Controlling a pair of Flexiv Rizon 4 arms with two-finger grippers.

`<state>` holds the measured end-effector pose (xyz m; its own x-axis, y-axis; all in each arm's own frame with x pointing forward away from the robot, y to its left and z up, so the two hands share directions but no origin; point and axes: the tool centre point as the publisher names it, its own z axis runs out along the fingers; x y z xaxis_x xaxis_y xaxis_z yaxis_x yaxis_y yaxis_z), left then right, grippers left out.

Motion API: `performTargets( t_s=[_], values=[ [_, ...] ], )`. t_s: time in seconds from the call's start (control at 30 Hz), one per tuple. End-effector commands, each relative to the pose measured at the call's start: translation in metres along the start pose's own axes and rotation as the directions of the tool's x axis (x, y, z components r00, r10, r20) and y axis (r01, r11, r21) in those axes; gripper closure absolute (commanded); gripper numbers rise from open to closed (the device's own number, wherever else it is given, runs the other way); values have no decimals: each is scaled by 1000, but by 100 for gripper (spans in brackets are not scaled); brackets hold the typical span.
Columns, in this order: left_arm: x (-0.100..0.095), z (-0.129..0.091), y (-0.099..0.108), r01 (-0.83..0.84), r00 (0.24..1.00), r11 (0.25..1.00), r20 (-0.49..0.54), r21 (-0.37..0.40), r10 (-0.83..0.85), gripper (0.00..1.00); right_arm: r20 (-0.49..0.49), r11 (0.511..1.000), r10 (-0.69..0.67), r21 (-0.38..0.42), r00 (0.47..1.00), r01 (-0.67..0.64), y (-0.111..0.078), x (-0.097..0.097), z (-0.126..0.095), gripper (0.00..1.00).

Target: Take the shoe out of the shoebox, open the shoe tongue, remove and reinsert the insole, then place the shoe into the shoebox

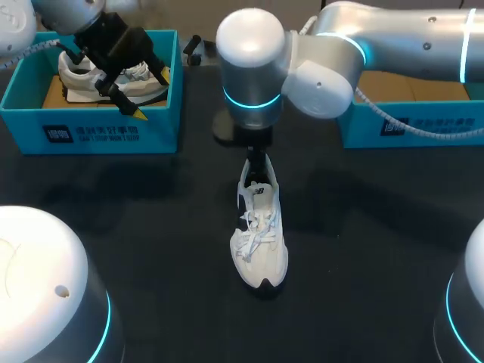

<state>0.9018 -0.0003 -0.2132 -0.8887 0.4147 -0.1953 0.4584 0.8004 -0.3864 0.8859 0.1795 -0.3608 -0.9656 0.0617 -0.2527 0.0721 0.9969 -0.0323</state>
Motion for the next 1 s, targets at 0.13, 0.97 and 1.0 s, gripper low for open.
performTargets(
  t_s=[0.13,0.97,1.0],
  values=[
    [0,0,0,0,1000,1000,-1,-2,0,0,-40,1000,-26,1,999,26,3,2,17,61],
    [0,0,0,0,1000,1000,-1,-2,0,0,-84,996,12,94,996,-4,-10,4,-15,100],
    [0,0,0,0,1000,1000,-1,-2,0,0,-79,995,8,98,997,0,-11,2,-21,100]
  ],
)
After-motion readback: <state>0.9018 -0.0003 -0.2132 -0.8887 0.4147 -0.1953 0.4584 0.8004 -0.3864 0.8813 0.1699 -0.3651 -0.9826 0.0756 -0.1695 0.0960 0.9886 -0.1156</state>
